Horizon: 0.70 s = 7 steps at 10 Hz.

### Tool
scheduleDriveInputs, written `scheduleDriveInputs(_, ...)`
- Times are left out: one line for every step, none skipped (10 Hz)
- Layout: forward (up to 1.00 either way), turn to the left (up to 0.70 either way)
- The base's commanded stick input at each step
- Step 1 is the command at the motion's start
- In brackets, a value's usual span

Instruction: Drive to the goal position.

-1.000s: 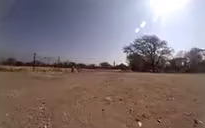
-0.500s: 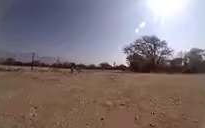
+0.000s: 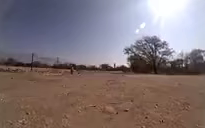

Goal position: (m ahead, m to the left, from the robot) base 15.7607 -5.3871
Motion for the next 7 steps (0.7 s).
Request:
scheduleDriveInputs(0.5, 0.0)
scheduleDriveInputs(0.5, 0.0)
scheduleDriveInputs(0.5, 0.0)
scheduleDriveInputs(0.5, 0.0)
scheduleDriveInputs(0.5, 0.0)
scheduleDriveInputs(0.5, 0.0)
scheduleDriveInputs(0.5, 0.0)
